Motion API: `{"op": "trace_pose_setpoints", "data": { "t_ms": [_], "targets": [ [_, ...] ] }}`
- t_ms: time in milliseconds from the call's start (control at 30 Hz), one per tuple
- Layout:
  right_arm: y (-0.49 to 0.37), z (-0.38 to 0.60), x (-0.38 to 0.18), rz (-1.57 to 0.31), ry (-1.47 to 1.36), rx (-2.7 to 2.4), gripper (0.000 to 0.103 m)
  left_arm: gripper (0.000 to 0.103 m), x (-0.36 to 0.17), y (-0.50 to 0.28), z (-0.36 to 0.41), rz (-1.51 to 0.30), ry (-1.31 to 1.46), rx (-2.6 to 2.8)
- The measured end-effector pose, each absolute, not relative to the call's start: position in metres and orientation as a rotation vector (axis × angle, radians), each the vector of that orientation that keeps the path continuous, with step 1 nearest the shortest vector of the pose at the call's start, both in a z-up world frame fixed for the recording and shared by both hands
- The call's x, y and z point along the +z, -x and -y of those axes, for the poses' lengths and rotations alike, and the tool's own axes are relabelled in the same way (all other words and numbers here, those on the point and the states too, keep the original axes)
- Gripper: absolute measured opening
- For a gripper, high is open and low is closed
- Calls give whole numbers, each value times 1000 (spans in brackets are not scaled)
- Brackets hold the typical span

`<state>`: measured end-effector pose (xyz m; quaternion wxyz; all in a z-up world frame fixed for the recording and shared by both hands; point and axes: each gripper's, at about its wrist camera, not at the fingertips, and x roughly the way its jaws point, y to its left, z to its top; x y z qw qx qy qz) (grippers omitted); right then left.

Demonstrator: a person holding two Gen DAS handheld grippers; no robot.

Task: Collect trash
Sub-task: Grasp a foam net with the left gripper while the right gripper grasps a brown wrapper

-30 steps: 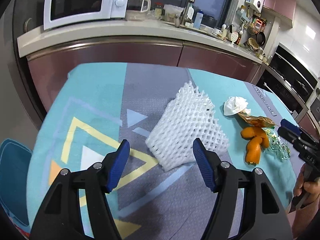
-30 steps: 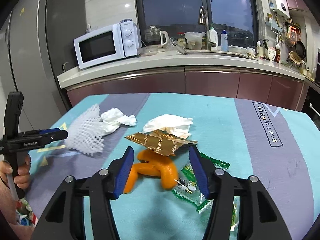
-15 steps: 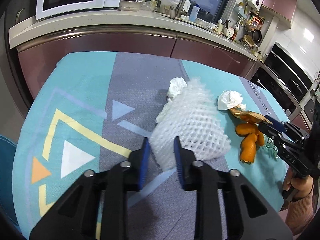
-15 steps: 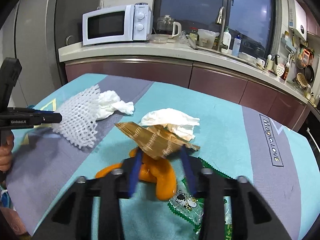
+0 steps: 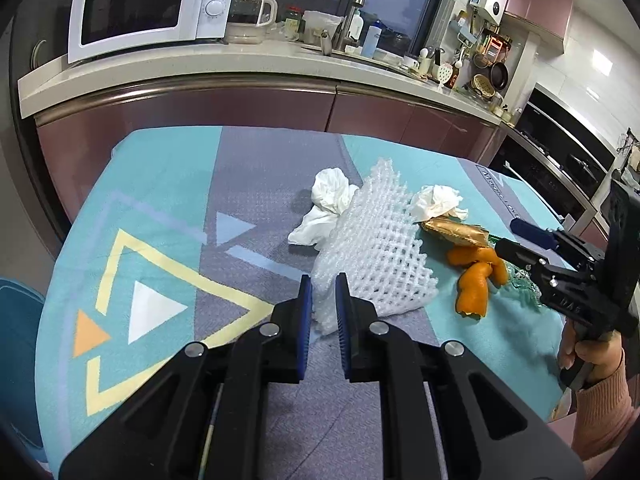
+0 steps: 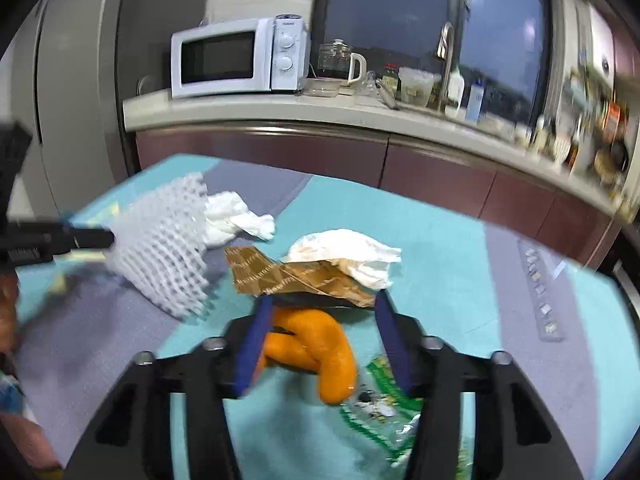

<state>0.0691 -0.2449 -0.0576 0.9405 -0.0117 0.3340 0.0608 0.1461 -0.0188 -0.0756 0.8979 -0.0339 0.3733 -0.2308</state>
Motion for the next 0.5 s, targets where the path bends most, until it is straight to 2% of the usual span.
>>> {"op": "trace_pose_setpoints", "data": {
  "t_ms": [167,500],
  "targets": [
    [-69,257,-58,-690,-71,133,51,12,-77,-144,15,-770,71,-478],
    [-69,203,-63,-643,255,112,52,12,-83,-145,11,-787,90,-472]
  ]
}}
